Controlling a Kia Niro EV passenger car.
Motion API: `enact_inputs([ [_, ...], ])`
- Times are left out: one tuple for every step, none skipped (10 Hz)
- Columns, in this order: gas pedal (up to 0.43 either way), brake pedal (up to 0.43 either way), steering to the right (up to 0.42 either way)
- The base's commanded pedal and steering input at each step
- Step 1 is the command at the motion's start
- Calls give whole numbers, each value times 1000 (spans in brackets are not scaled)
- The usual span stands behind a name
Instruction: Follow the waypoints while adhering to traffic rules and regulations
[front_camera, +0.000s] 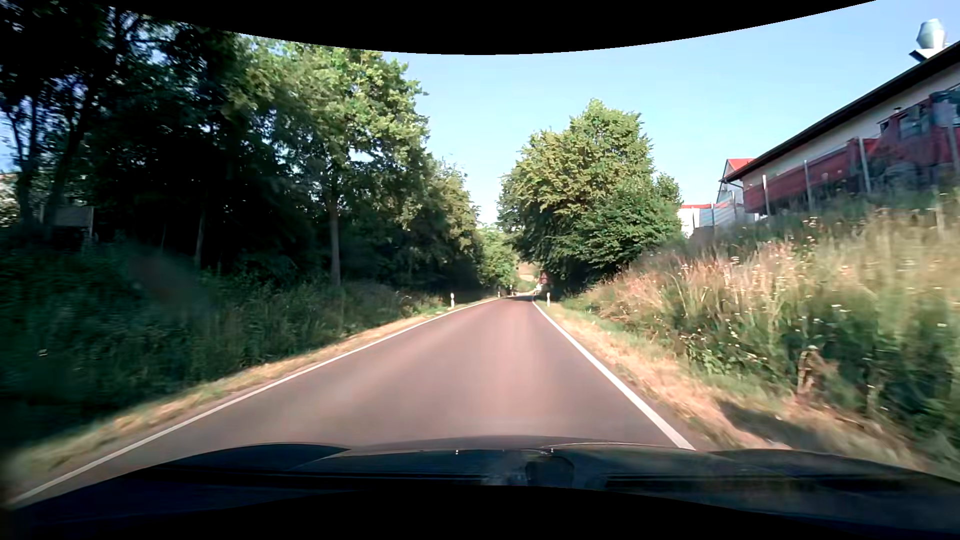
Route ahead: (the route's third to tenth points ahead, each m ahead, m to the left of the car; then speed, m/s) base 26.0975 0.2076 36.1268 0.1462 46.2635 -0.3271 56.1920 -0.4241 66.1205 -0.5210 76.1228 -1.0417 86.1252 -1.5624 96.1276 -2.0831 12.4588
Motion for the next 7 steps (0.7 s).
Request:
enact_inputs([
  [0,0,3],
  [0,0,3],
  [28,0,2],
  [59,0,2],
  [67,0,2],
  [67,0,2],
  [67,0,2],
])
